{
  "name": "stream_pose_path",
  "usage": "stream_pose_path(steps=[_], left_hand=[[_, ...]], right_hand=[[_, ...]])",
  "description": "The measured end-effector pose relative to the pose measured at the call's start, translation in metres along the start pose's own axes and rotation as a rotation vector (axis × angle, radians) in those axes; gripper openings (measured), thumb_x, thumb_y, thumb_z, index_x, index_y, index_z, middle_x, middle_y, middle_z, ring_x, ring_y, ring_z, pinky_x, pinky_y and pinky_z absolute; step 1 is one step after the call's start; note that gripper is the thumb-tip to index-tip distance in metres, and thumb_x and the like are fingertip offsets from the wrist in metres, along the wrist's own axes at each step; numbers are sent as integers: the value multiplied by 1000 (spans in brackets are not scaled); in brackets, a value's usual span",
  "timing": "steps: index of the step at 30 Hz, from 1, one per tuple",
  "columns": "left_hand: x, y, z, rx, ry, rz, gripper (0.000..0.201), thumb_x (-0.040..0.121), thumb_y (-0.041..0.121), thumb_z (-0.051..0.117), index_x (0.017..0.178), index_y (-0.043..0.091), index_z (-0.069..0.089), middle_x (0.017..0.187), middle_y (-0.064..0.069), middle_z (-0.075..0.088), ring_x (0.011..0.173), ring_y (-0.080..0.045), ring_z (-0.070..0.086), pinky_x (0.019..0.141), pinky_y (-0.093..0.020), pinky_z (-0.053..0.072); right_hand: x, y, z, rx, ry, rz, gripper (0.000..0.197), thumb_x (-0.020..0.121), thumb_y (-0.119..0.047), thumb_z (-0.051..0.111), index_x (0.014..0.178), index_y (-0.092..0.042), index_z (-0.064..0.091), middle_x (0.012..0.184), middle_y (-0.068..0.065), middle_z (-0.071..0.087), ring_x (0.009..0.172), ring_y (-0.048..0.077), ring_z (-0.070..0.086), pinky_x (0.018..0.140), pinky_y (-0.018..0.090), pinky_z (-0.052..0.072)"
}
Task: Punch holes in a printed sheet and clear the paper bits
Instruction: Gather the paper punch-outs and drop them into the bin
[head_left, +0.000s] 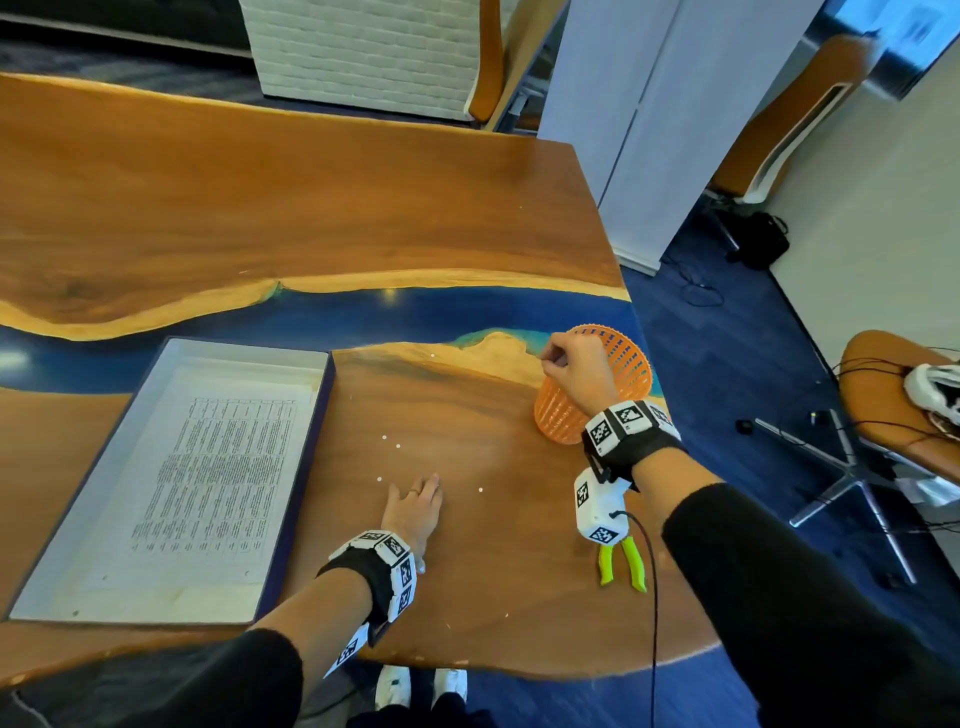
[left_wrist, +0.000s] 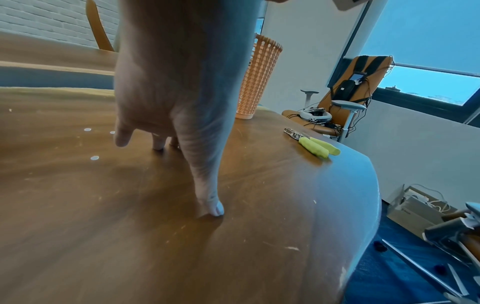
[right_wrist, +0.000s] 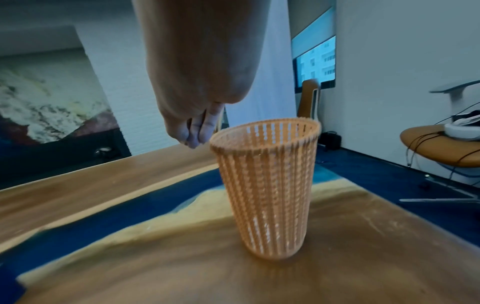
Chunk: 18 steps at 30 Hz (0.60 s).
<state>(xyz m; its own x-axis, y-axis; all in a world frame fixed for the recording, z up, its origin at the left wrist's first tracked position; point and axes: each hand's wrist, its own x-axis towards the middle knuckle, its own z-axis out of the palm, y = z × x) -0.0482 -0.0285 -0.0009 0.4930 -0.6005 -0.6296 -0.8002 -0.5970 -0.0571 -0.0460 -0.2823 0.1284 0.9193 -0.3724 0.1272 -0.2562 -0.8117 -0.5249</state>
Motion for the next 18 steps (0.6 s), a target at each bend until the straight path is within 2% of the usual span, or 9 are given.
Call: stream_pose_path(steps=[4,8,10,13,15,18], left_hand=[[2,1,-4,-11,-17,-8,114,74,37,78,150,3,1,159,-7,-8,148,-24,3,114,-52,20],[1,1,-2,12,-20,-16,115,73,39,78,150,4,0,159,-6,-8,148,-24,3,113,-52,22],[0,0,-1,15,-17,-10,117,73,40,78,150,4,-1,159,-6,-8,148,-24,2,113,-52,22],[-2,-1,-1,12,-3,2,115,74,41,77,150,4,-1,159,-5,-9,148,-24,1,113,-52,22],[-2,-3,1,0,10,9,115,74,41,76,150,4,-1,159,-5,-9,148,-24,0,114,-51,21],[-4,-7,6,-23,47,19,117,74,44,75,150,5,-4,160,-5,-8,148,-23,-1,116,-50,17]], right_hand=[[6,19,-25,-28,69,89,14,74,4,61,74,-7,70,77,5,71,73,18,64,75,31,54],[6,35,-28,-92,59,165,16,71,4,62,68,-12,67,72,11,69,78,28,63,72,41,55],[4,38,-27,-116,51,193,16,70,3,65,65,-12,64,71,12,67,78,29,62,70,42,55],[3,43,-24,-123,65,250,18,72,1,68,64,-14,62,78,13,67,76,28,63,72,42,55],[2,44,-22,-119,72,264,17,79,0,63,70,-14,66,88,16,68,81,30,64,76,41,54],[-1,35,-20,-75,136,191,16,89,-4,54,92,-3,70,99,17,69,92,29,64,83,37,50]])
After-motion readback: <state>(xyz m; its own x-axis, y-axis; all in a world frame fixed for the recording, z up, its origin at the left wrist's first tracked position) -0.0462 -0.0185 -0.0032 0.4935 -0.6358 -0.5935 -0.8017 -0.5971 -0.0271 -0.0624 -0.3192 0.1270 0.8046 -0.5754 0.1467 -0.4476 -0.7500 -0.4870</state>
